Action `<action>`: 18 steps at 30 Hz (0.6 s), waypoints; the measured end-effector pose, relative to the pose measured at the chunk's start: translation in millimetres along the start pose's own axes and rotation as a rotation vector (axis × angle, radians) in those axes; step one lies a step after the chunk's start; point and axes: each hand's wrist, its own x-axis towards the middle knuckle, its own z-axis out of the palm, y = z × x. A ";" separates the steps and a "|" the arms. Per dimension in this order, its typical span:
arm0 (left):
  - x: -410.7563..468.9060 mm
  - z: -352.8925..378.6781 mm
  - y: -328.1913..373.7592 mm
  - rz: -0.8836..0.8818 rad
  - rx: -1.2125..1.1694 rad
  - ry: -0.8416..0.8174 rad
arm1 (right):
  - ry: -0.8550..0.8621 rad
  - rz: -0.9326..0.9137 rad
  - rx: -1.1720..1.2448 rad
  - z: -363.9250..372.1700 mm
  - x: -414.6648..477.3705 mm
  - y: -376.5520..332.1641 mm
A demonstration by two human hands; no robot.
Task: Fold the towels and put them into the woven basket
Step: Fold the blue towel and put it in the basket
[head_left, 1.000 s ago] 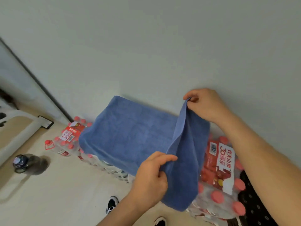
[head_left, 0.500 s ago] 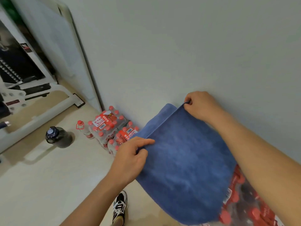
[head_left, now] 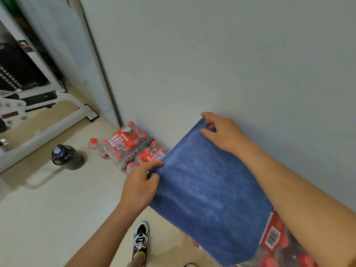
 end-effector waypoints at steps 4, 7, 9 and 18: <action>9.4 0.9 5.7 0.087 0.135 0.026 | 0.155 0.109 -0.022 -14.3 -46.9 33.1; 20.7 10.8 17.1 0.123 0.216 -0.076 | 0.264 0.302 -0.089 -18.2 -102.9 64.6; 27.9 16.8 22.9 0.141 0.290 -0.110 | 0.289 0.505 -0.113 -16.5 -140.7 83.5; 37.9 30.2 45.6 0.128 0.319 -0.072 | 0.363 0.801 0.231 21.3 -183.1 96.1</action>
